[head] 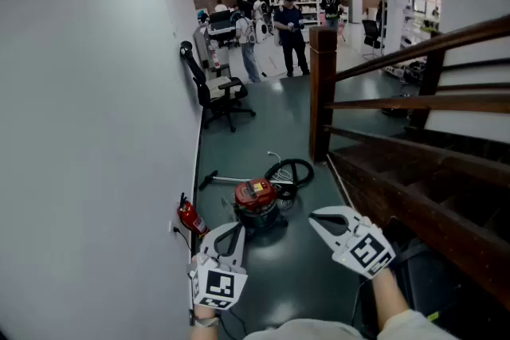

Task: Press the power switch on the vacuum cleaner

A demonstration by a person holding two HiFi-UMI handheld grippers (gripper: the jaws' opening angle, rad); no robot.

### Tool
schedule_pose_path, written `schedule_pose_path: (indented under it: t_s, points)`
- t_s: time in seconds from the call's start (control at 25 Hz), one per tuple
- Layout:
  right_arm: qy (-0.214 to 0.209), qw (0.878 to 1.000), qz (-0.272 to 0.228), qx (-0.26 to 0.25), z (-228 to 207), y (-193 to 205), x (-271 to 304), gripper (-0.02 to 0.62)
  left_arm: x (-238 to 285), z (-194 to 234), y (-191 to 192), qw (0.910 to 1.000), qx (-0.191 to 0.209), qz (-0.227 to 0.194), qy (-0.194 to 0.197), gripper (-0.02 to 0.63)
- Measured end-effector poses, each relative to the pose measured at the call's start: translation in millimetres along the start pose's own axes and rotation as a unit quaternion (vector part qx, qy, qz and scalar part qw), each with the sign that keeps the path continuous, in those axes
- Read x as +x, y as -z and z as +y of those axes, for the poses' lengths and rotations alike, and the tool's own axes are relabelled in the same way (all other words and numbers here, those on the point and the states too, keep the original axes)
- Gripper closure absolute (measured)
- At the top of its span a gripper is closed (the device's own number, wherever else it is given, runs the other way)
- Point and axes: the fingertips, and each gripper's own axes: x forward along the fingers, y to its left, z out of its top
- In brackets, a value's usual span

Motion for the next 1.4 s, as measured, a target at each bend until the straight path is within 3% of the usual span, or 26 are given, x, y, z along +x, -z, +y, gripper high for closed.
schedule_pose_path:
  t_s: [0.64, 1.0, 1.4]
  points:
    - [-0.010, 1.000, -0.016, 0.023, -23, 19, -22, 0.572, 20, -25, -7, 0.9993, -0.035, 0.000, -0.009, 0.606]
    - [-0.052, 0.998, -0.032, 0.020, -28, 29, -31, 0.572, 35, -52, -15, 0.9991, -0.038, 0.011, -0.017, 0.606]
    - [-0.050, 0.996, -0.043, 0.055, -48, 36, -29, 0.572, 56, -54, -17, 0.9992, -0.036, 0.014, -0.011, 0.606]
